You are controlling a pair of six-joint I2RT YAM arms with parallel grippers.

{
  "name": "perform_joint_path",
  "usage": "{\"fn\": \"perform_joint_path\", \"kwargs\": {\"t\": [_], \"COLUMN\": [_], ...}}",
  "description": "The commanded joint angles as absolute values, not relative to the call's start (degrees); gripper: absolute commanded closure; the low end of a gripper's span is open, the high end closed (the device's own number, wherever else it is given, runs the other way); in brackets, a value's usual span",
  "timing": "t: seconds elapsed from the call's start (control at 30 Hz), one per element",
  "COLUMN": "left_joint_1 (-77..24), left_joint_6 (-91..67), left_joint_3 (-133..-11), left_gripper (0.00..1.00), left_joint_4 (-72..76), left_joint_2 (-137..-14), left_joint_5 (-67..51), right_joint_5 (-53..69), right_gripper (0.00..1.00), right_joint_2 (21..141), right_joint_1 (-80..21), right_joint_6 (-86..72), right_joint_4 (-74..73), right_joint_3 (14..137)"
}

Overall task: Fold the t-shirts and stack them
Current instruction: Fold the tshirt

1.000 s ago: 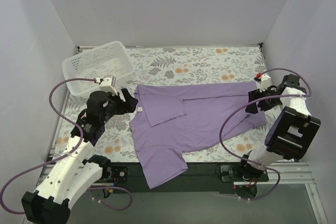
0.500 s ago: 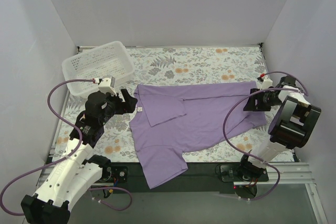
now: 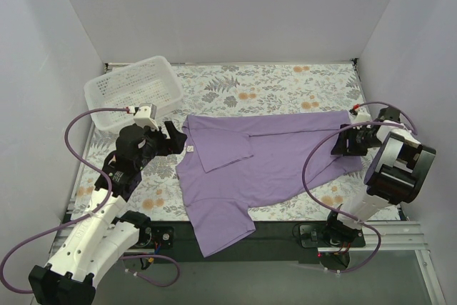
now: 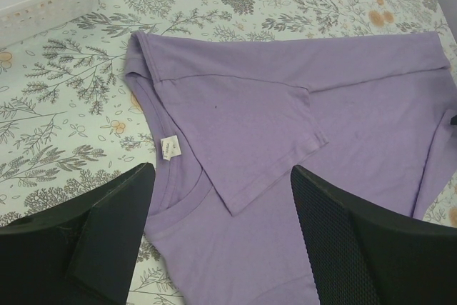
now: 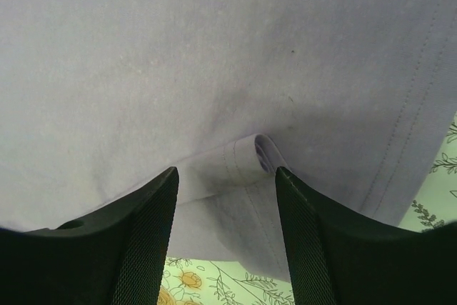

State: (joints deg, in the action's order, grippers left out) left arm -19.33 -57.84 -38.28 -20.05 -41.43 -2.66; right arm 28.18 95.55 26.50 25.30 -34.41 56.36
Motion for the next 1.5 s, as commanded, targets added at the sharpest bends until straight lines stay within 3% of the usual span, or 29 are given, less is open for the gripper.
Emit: {"fn": "perform_joint_path", "kwargs": {"t": [0.0, 0.27, 0.37, 0.6, 0.83, 1.17, 1.47], "left_joint_1": [-19.16, -19.07, -19.16, -19.16, -19.16, -19.16, -19.16], "left_joint_6": [-56.95, -56.51, -56.51, -56.87, -56.08, -55.11, -55.90], "left_joint_3": [-38.06, -37.71, -37.79, -37.27, -37.70, -38.41, -36.91], "left_gripper": [0.24, 0.24, 0.24, 0.24, 0.24, 0.25, 0.25], "left_joint_4": [-18.99, -18.28, -18.37, -17.49, -15.91, -15.73, -15.73], "left_joint_2": [-41.13, -43.94, -44.47, -44.38, -48.06, -50.71, -48.78], "left_joint_5": [-3.51, -8.35, -9.84, -12.04, -13.27, -13.45, -11.78], "right_joint_5": [28.12, 38.82, 40.78, 47.89, 50.63, 46.32, 40.52], "right_gripper": [0.37, 0.25, 0.22, 0.22, 0.24, 0.28, 0.28], "right_joint_2": [92.38, 92.10, 97.62, 108.53, 121.36, 138.32, 142.99], "right_joint_1": [26.63, 24.88, 16.39, 4.05, -3.42, -15.63, -22.06], "right_joint_6": [25.48, 39.27, 49.53, 57.74, 53.45, 31.49, 22.87], "right_joint_4": [-33.48, -39.45, -47.00, -48.34, -47.99, -41.76, -37.89], "right_joint_3": [57.48, 65.71, 72.48, 87.43, 102.97, 123.64, 125.95]}}
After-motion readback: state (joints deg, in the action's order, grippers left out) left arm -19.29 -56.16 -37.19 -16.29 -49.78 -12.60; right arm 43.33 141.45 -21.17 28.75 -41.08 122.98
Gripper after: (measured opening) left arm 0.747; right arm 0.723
